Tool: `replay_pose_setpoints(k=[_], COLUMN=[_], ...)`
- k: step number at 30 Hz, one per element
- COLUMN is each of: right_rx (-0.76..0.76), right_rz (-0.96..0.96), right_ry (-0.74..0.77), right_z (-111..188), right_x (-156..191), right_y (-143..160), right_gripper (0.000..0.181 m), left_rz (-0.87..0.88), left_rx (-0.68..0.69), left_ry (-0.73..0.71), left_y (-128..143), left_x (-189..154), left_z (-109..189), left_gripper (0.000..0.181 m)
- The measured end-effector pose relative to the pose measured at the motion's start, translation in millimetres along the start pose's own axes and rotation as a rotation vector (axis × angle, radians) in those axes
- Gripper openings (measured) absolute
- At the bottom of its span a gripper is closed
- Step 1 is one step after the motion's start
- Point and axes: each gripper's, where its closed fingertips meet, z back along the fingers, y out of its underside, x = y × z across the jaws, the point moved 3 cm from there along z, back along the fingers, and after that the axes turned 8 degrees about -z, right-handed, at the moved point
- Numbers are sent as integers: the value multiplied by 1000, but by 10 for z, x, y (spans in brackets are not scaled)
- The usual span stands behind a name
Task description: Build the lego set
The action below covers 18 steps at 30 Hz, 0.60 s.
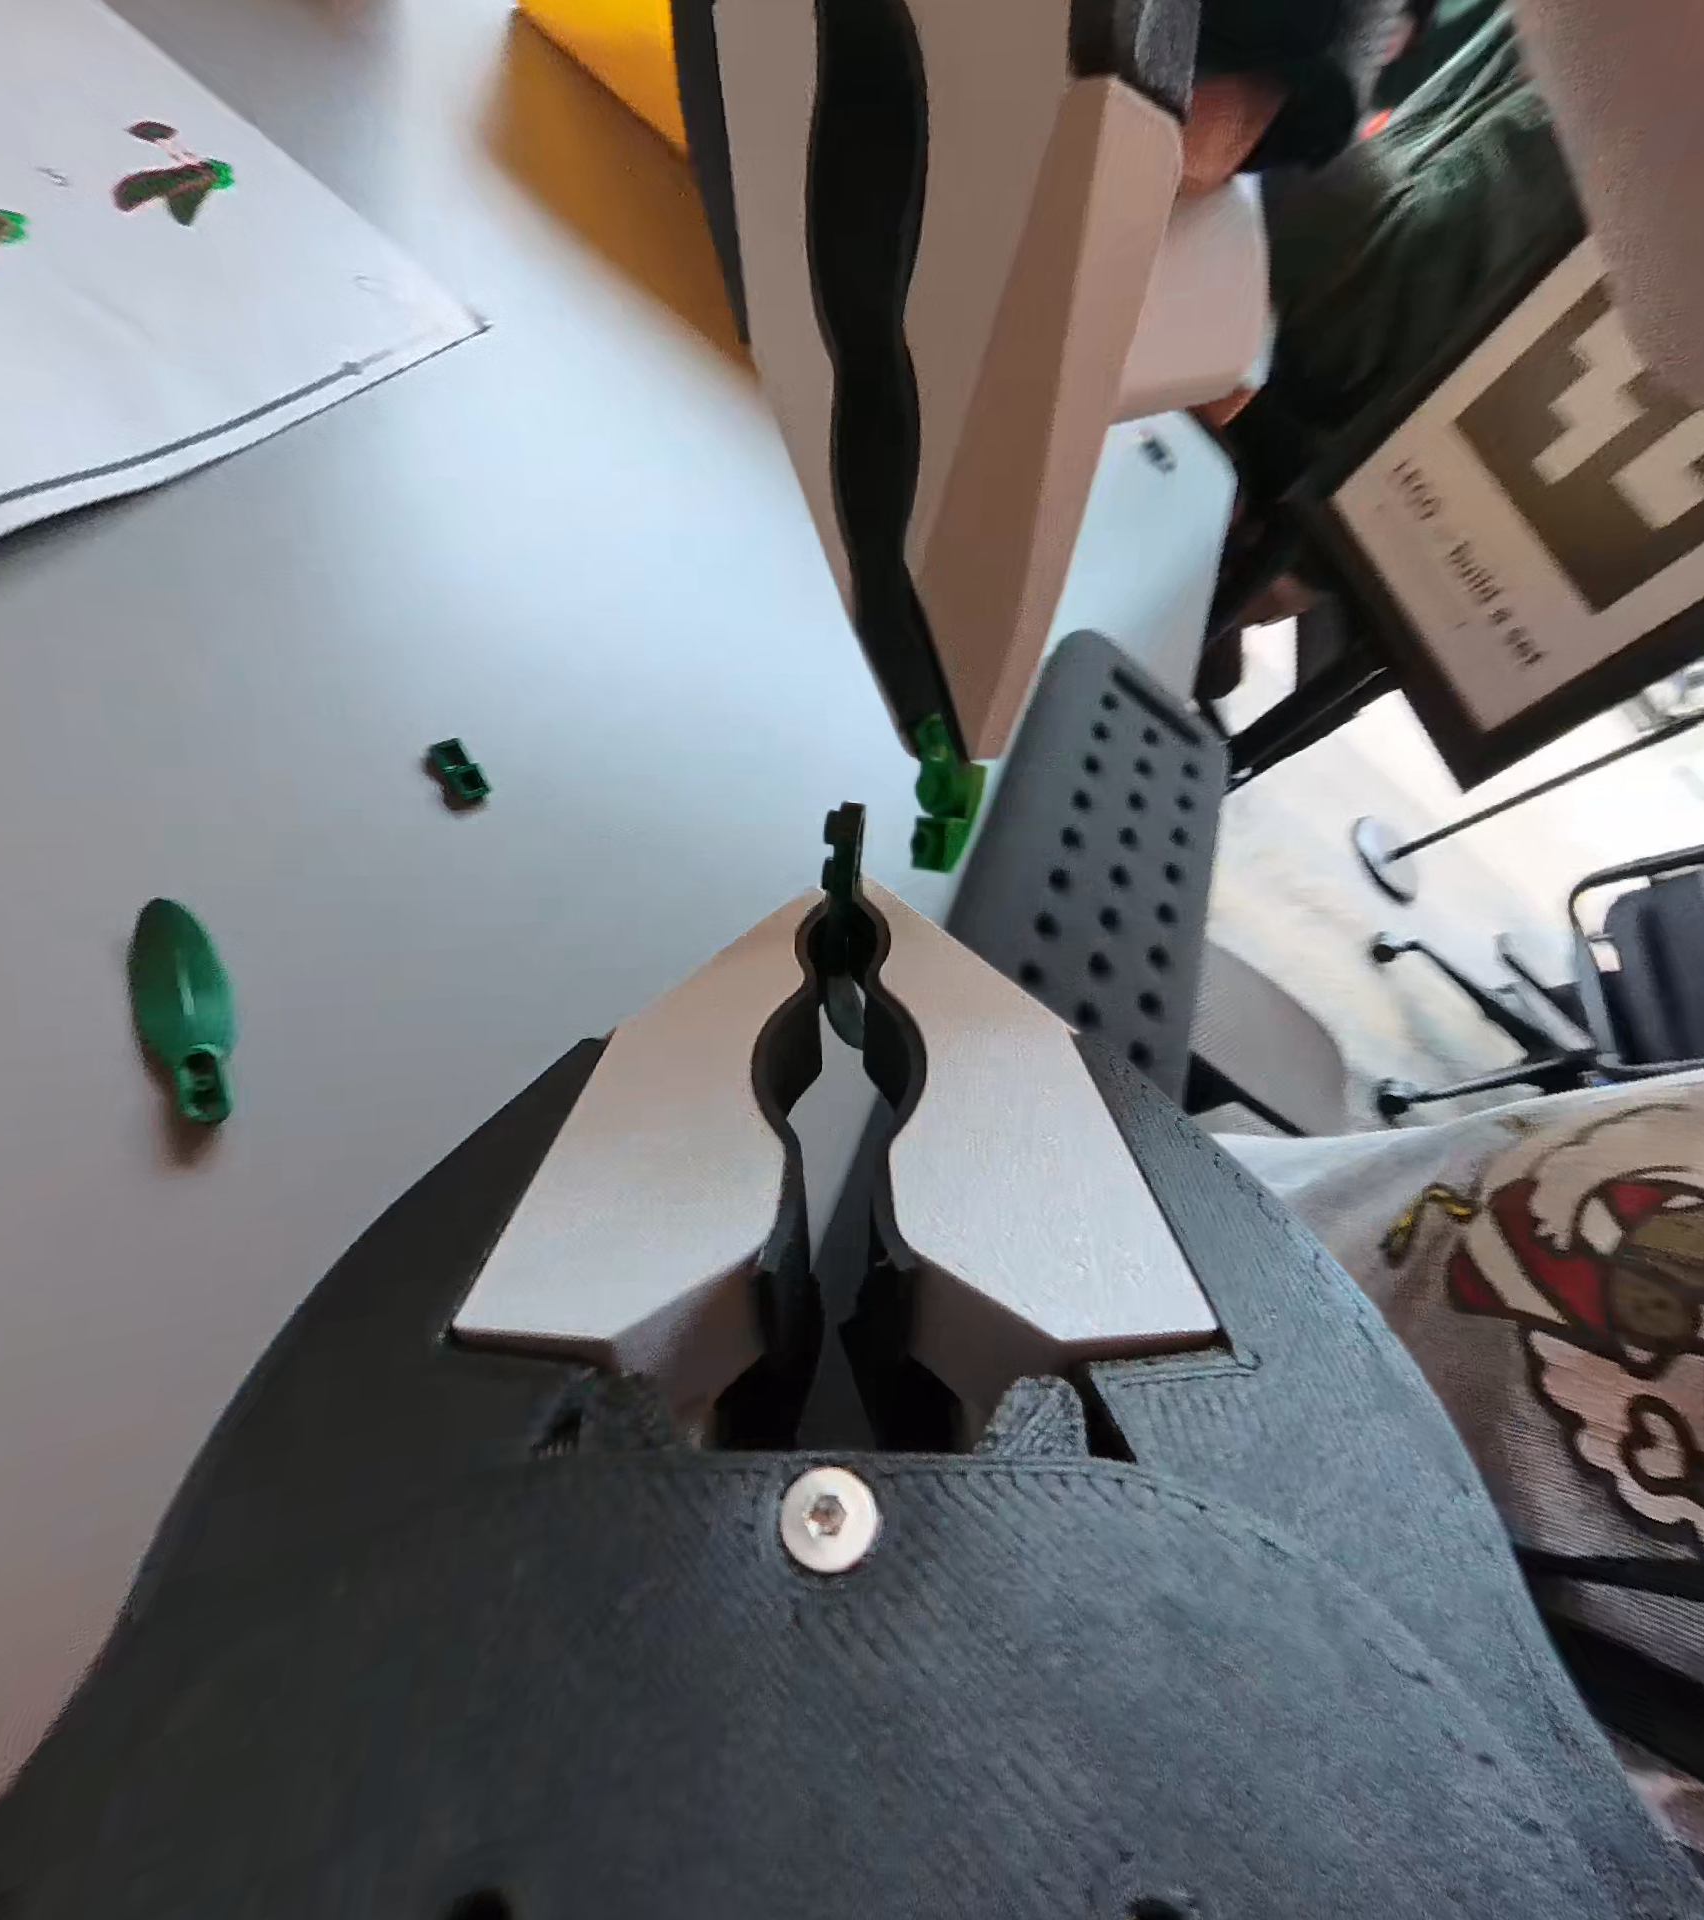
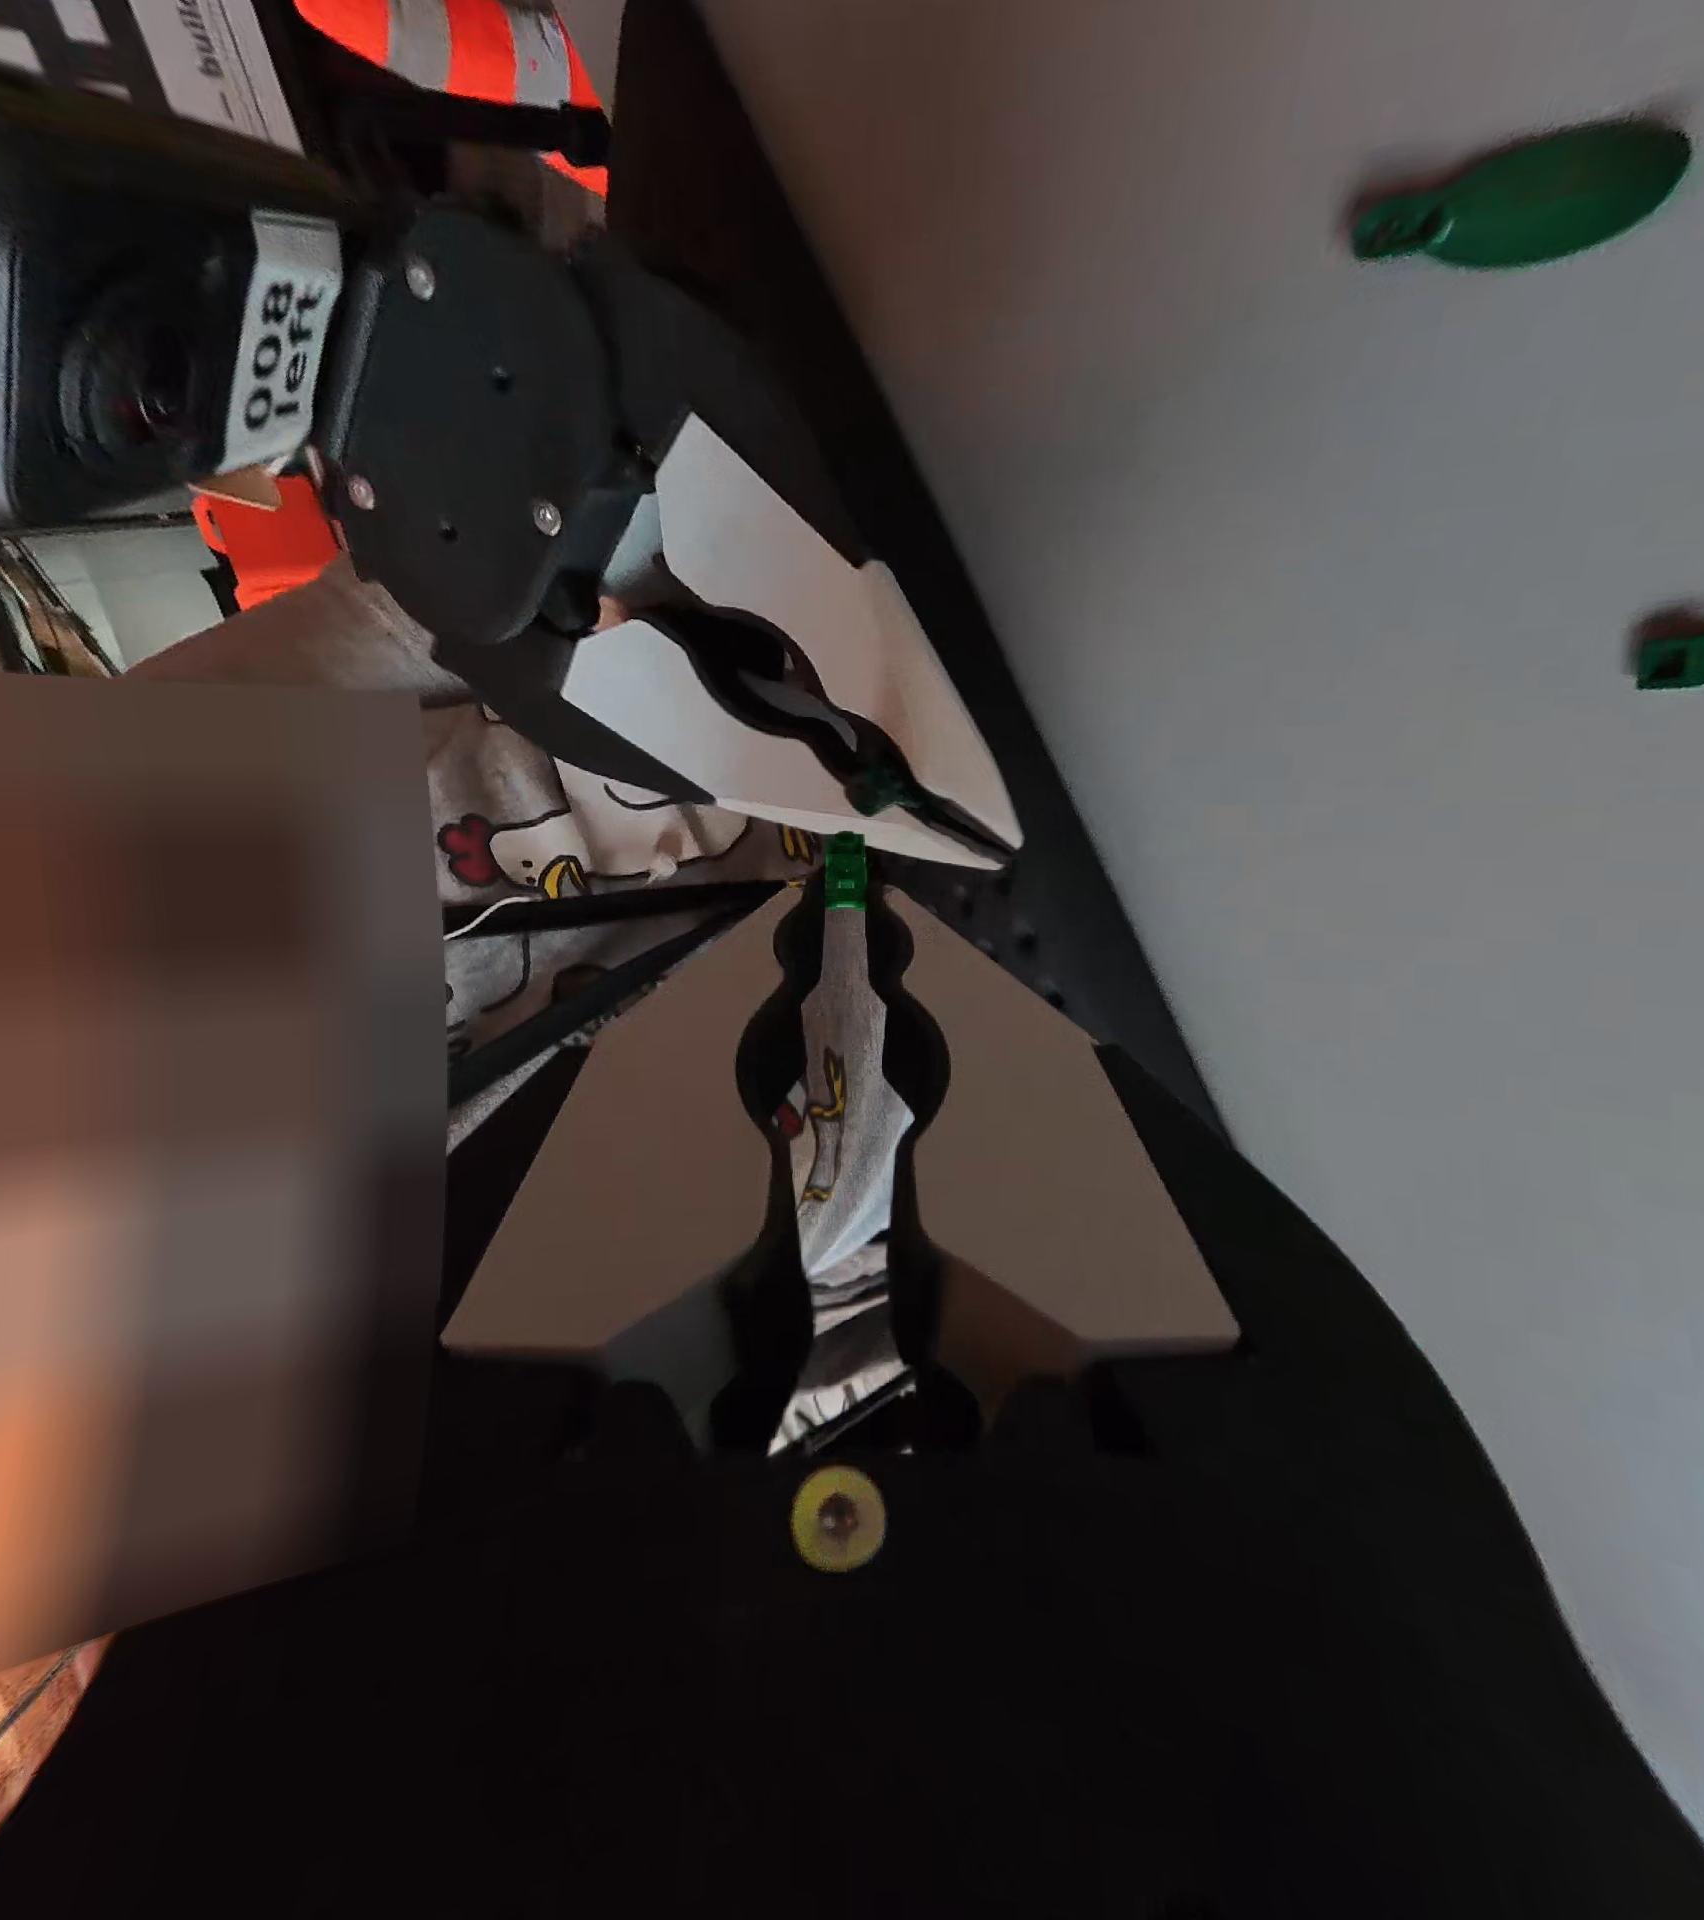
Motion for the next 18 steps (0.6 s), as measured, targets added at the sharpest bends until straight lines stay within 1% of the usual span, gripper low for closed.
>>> replay_pose_setpoints(k=[6,9,11,14,18], right_rx=[-178,-275,-384,-527,-661], right_rz=[97,121,162,257,332], right_ry=[82,90,124,154,122], right_z=[-54,-106,-88,-71,-72], right_x=[-115,-187,-242,-248,-179], right_y=[-7,-29,-88,-126,-134], right_gripper=[6,6,6,6,6], left_rz=[-119,-228,-331,-459,-568], left_rx=[111,167,206,207,167], left_ry=[-138,-228,-298,-384,-458], left_y=[83,81,82,45,-18], left_x=[103,194,265,344,403], left_z=[-48,-34,-20,0,29], left_gripper=[0,0,0,0,0])
